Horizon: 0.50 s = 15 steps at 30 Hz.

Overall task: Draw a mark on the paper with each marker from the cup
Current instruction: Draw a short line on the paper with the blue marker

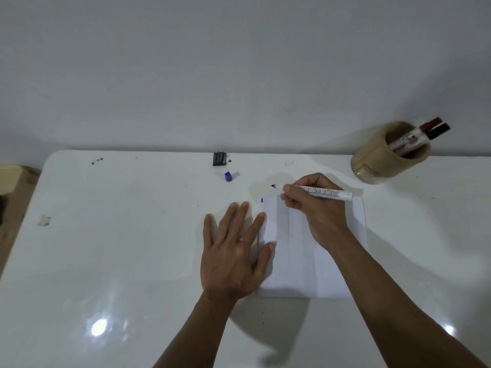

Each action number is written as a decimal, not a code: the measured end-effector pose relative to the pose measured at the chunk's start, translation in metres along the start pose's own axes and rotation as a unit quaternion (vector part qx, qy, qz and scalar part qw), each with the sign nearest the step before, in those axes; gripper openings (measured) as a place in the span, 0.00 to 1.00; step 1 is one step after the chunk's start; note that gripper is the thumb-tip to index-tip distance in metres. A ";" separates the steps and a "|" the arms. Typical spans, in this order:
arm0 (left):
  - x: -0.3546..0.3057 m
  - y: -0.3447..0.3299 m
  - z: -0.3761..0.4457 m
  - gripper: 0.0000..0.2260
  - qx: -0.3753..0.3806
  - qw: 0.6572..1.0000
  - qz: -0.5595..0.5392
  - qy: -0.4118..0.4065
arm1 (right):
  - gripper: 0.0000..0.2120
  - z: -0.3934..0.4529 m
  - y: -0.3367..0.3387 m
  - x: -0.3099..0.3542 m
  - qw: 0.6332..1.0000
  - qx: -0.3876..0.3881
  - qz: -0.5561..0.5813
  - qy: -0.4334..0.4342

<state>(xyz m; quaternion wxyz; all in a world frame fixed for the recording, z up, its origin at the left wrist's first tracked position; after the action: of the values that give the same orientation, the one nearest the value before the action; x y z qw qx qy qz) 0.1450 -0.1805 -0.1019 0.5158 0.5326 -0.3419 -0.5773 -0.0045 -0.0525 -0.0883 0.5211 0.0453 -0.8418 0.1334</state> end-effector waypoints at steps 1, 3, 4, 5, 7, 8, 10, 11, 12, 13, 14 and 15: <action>0.000 0.001 0.000 0.24 0.004 1.000 -0.008 0.003 | 0.12 -0.003 -0.001 0.004 1.000 0.004 0.003 0.002; 0.000 0.005 0.002 0.26 0.017 0.999 -0.038 0.017 | 0.13 -0.012 -0.001 0.010 1.000 0.009 0.009 0.005; 0.001 0.008 0.004 0.28 0.019 0.997 -0.064 0.039 | 0.14 -0.016 -0.001 0.012 1.000 0.010 0.014 0.005; 0.003 0.014 0.008 0.29 0.014 0.992 -0.097 0.074 | 0.15 -0.020 -0.001 0.015 1.000 0.011 0.019 0.004; 0.012 0.028 0.020 0.27 -0.024 0.976 -0.147 0.158 | 0.16 -0.027 -0.001 0.020 0.999 0.013 0.030 -0.003; 0.017 0.034 0.029 0.25 -0.047 0.967 -0.159 0.196 | 0.15 -0.030 -0.002 0.023 0.999 0.014 0.034 -0.007; 0.030 0.041 0.052 0.21 -0.057 0.950 -0.167 0.259 | 0.14 -0.034 -0.005 0.027 0.999 0.016 0.034 -0.015; 0.036 0.041 0.064 0.20 -0.045 0.944 -0.166 0.281 | 0.14 -0.034 -0.007 0.029 0.999 0.014 0.034 -0.018; 0.041 0.040 0.075 0.20 -0.028 0.941 -0.162 0.295 | 0.13 -0.035 -0.007 0.031 0.999 0.012 0.034 -0.022; 0.045 0.037 0.082 0.20 -0.009 0.941 -0.154 0.302 | 0.12 -0.036 -0.008 0.032 0.999 0.010 0.035 -0.025; 0.048 0.034 0.087 0.19 0.009 0.942 -0.142 0.305 | 0.12 -0.038 -0.008 0.034 0.999 0.009 0.035 -0.027; 0.049 0.030 0.089 0.18 0.022 0.944 -0.127 0.305 | 0.11 -0.038 -0.007 0.035 0.999 0.007 0.034 -0.029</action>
<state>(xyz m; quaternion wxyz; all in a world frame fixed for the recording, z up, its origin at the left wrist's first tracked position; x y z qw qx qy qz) 0.0705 -0.2488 -0.0688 0.5065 0.7333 -0.1101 -0.4401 0.0142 -0.0470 -0.0400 0.4915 0.0245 -0.8565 0.1557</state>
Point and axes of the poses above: each hand's wrist, its own z-axis towards the middle knuckle, its own y-axis out of the back of the hand, x = y × z, the point moved 6 cm from there along z, towards the middle knuckle, and after that the axes turned 6 degrees about -y, right-handed, at the moved point
